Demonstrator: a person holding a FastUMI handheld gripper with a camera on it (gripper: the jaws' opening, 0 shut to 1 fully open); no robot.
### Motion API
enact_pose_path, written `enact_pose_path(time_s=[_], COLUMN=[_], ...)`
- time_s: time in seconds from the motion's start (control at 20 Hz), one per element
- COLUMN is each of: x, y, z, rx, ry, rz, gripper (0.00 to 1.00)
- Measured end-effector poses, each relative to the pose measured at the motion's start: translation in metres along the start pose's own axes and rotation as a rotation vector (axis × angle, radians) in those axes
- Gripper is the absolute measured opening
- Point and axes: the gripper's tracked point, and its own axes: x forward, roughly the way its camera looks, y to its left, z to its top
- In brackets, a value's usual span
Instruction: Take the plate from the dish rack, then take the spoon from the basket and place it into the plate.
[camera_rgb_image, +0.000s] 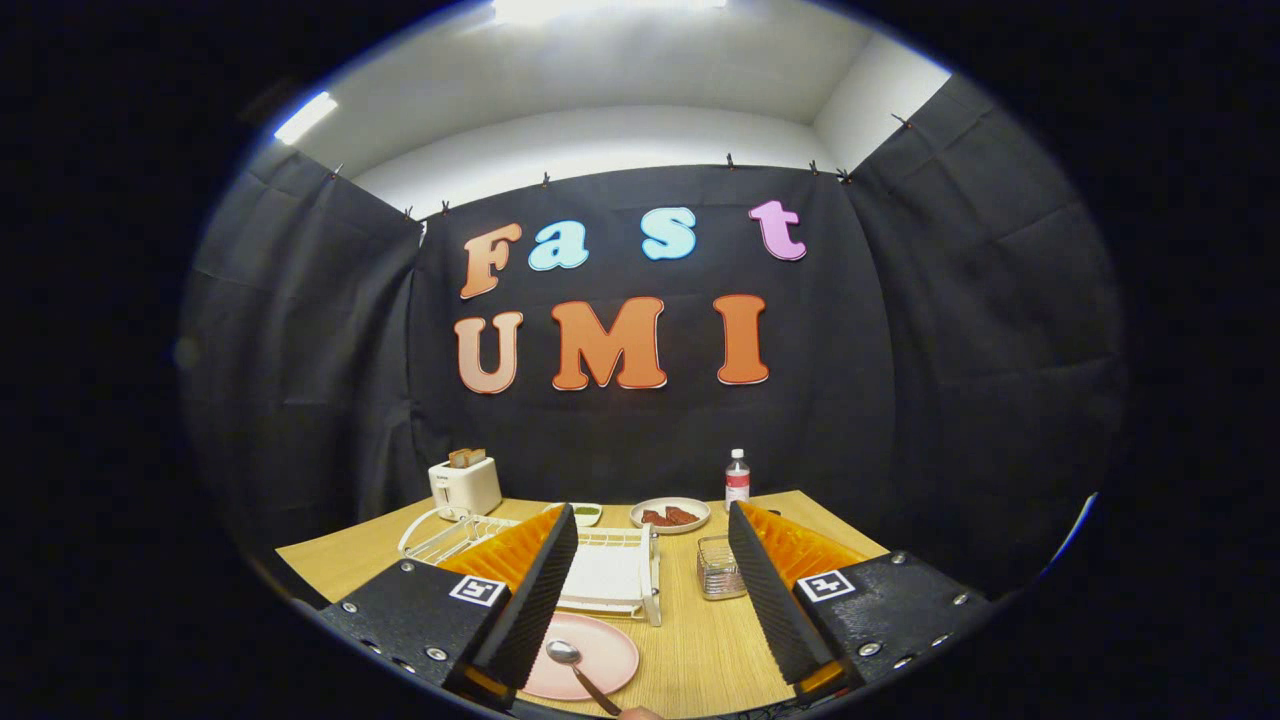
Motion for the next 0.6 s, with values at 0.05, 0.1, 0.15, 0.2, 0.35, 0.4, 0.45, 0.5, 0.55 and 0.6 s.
enact_pose_path(time_s=[0.05, 0.1, 0.15, 0.2, 0.35, 0.4, 0.45, 0.5, 0.55, 0.6], x=[-0.005, -0.010, -0.016, -0.022, -0.034, -0.037, -0.040, -0.041, -0.039, -0.038], y=[-0.001, -0.004, -0.004, -0.002, 0.000, 0.001, 0.002, 0.003, 0.003, 0.003], z=[0.001, 0.002, 0.003, 0.004, 0.006, 0.008, 0.009, 0.010, 0.009, 0.007], rx=[0.002, 0.003, 0.005, 0.008, 0.000, -0.005, -0.009, -0.010, -0.011, -0.013], ry=[-0.002, -0.004, -0.005, -0.006, -0.012, -0.019, -0.023, -0.027, -0.028, -0.025], rz=[-0.007, -0.013, -0.015, -0.013, -0.014, -0.015, -0.015, -0.015, -0.017, -0.019], gripper=[0.90, 0.90, 0.90, 0.90, 0.90, 0.90, 0.90, 0.90, 0.90, 0.90])
